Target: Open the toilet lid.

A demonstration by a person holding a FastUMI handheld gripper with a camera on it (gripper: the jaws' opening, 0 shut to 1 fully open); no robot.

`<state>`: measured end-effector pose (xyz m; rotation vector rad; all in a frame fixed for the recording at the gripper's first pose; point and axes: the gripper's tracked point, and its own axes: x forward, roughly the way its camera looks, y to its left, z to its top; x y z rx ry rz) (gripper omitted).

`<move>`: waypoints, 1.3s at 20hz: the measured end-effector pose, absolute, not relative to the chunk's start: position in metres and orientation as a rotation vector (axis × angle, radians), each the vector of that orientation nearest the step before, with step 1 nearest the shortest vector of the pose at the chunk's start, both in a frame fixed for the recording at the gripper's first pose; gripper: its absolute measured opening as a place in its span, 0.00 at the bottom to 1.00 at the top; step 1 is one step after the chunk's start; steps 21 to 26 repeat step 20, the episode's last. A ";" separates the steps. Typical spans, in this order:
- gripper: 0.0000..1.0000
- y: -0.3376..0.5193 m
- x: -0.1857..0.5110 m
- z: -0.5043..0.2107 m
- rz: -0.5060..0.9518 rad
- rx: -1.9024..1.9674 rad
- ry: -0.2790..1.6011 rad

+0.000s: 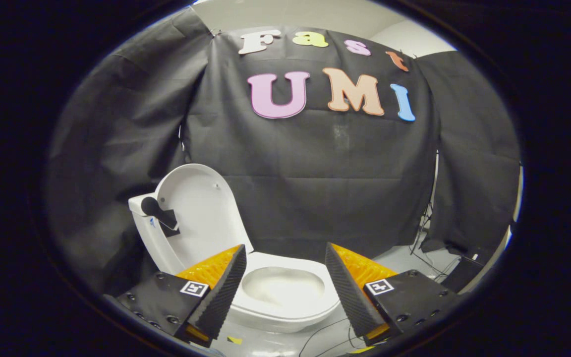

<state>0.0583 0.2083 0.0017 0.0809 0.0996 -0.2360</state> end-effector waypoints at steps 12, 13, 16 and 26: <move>0.98 0.194 0.034 0.035 -0.230 0.170 0.078; 0.98 0.191 0.031 0.039 -0.229 0.171 0.076; 0.98 0.188 0.016 0.048 -0.212 0.162 0.066; 0.98 0.177 -0.001 0.042 -0.210 0.142 0.084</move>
